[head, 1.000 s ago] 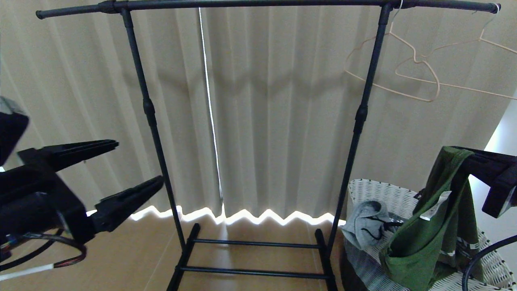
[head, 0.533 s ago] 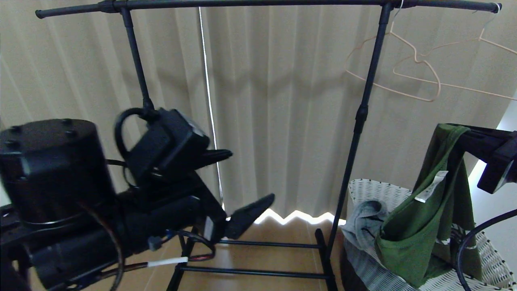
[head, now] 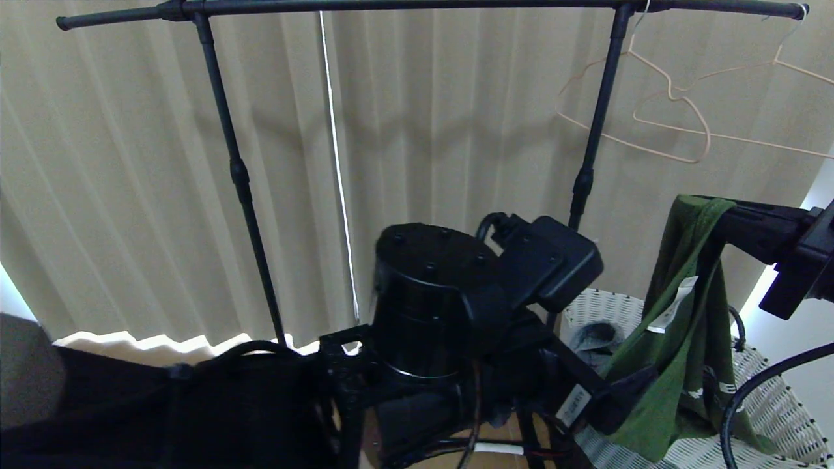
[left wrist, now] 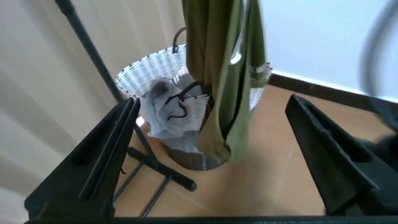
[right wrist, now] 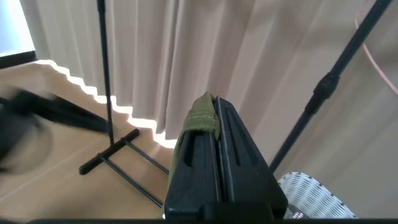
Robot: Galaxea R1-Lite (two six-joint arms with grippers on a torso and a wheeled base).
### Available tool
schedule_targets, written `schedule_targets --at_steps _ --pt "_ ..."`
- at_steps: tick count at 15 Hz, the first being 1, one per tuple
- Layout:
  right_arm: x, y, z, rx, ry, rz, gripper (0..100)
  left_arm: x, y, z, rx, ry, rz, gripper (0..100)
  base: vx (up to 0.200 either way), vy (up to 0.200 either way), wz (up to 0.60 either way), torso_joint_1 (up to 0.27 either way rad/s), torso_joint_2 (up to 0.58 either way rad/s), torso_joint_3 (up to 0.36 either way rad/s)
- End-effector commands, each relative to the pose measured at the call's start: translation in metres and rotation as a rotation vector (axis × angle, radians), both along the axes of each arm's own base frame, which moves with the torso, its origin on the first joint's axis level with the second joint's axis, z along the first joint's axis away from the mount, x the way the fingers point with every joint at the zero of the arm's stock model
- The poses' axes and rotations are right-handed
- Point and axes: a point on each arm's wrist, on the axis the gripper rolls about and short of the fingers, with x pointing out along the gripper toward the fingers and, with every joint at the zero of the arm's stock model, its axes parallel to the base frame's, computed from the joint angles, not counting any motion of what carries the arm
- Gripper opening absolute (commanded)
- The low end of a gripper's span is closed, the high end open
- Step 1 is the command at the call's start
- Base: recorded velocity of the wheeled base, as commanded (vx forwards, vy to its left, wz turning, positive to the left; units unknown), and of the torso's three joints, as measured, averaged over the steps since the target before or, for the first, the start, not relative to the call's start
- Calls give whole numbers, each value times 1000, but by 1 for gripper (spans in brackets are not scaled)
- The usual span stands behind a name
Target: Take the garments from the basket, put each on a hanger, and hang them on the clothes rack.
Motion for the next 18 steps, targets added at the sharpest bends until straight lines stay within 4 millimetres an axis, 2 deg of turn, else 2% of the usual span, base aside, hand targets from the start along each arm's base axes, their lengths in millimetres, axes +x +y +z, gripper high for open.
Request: schedule_targets --at_steps 1,3,6,12,15,16,18 --pt "-2 0 1 1 -4 4 0 17 -37 -34 46 32 26 100 0 0 0 0 0 0" --pt "-5 -2 3 7 -17 4 0 31 -46 -49 63 37 108 100 0 0 0 0 0 0" --pt "-5 -2 5 9 -21 2 0 30 -46 -49 66 38 108 100 0 0 0 0 0 0" --pt "-5 -2 7 13 -29 2 0 51 -37 -69 131 68 163 100 0 0 0 0 0 0" --pt "-10 2 8 16 -33 36 0 50 -36 -71 150 77 155 100 0 0 0 0 0 0" --pt "-14 4 9 18 -37 56 0 49 -36 -72 156 79 153 0 0 0 0 0 0 0" --pt "-16 3 10 20 -41 59 0 48 -34 -73 164 83 153 0 0 0 0 0 0 0"
